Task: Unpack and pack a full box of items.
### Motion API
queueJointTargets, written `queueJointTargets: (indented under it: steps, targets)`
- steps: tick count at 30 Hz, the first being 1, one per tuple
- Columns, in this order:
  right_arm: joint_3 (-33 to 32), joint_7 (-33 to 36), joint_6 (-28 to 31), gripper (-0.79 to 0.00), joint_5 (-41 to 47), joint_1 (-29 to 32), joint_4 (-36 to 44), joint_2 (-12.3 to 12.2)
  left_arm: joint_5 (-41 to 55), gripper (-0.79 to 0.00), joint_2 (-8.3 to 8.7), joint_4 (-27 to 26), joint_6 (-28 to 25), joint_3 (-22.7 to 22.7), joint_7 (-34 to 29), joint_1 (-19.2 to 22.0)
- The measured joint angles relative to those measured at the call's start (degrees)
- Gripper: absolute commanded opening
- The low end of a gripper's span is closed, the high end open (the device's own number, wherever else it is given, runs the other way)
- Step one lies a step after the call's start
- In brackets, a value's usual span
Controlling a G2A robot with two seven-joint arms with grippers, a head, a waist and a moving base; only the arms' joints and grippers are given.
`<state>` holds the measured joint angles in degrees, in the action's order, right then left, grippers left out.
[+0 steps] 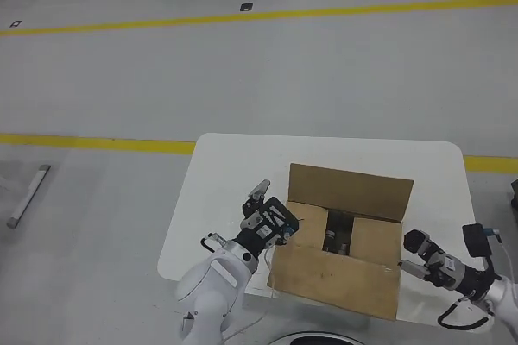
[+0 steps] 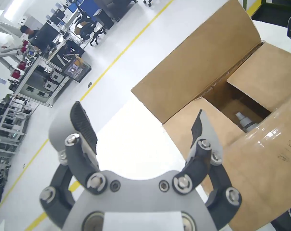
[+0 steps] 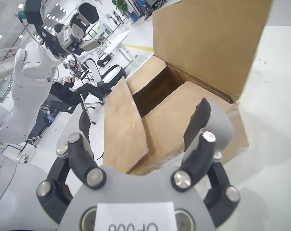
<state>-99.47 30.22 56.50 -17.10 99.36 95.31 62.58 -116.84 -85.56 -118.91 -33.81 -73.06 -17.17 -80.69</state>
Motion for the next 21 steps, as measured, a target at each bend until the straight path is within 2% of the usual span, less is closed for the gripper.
queueJointTargets:
  steps: [14,21]
  targets:
    - [2.28,10.1,0.31,0.0,0.52,1.07,1.49,-1.96,-0.17,0.0,0.01,0.01,-0.04,0.0,0.05,0.0]
    - [2.86,12.07,1.5,0.0,4.46,2.29,1.7,-2.93,-0.17,0.0,0.01,0.01,-0.04,0.0,0.05,0.0]
